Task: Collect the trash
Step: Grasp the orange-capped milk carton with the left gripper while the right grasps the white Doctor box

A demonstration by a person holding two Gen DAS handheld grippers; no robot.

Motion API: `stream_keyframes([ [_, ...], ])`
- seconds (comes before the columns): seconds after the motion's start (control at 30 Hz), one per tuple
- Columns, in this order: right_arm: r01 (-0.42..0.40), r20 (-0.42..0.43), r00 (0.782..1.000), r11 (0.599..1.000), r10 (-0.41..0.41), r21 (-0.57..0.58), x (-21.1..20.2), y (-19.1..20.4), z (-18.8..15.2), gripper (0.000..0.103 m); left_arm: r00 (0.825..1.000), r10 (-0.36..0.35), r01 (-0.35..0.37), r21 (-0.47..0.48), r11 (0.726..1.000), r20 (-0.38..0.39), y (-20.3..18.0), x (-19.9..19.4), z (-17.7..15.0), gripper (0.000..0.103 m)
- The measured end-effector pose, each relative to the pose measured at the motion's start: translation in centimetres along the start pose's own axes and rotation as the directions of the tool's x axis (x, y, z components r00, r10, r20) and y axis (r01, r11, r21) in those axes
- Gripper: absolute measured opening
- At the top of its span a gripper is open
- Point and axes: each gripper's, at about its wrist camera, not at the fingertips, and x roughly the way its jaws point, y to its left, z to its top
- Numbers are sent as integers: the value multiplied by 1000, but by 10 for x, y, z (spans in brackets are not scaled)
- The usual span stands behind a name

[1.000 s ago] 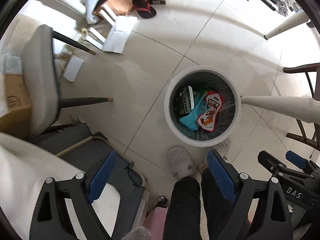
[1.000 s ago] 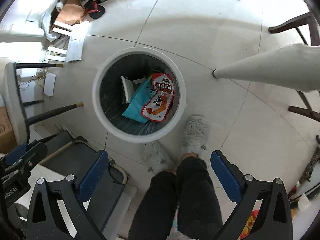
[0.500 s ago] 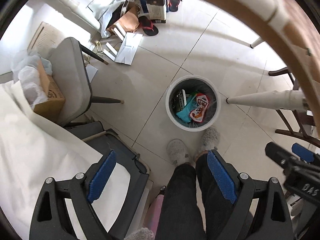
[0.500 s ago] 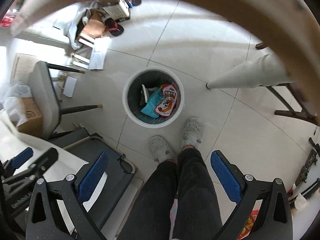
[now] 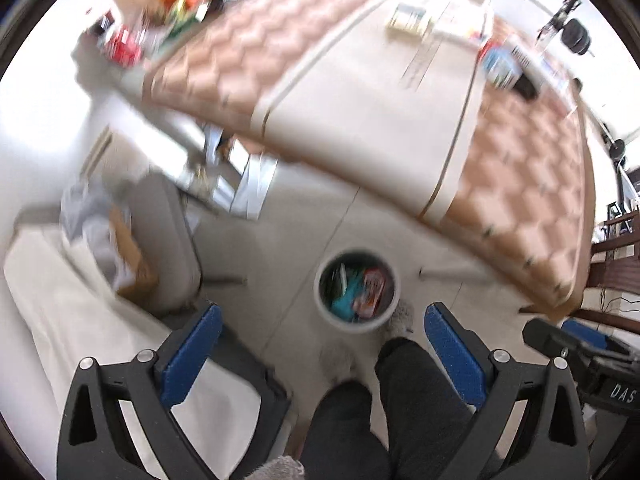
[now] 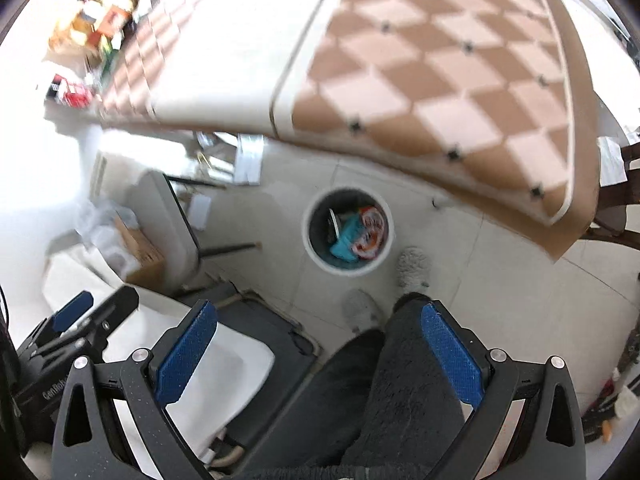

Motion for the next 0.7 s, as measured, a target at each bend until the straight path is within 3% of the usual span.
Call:
stream_keyframes([
  [0.07, -17, 32, 999, 1000, 16, 23, -18, -7, 19, 103, 999, 1, -2, 21, 1000, 40, -19, -10, 28, 103],
  [0.27, -22, 114, 993, 991, 7, 133, -66, -67, 111, 103, 998, -20, 17, 57, 998, 56, -91, -13, 130, 103],
  [0.47, 11, 140, 990, 987, -33, 161, -80, -138, 236, 103, 997, -77, 77, 80, 994, -2, -166, 30, 234, 103],
  [0.57, 39, 163, 985, 989, -63, 145, -80, -166, 299, 83, 993, -106, 111, 94, 989, -57, -203, 63, 277, 103],
  [0.7, 128, 156, 977, 986, -144, 111, -61, -191, 385, 79, 981, -130, 144, 88, 986, -146, -239, 113, 317, 100],
])
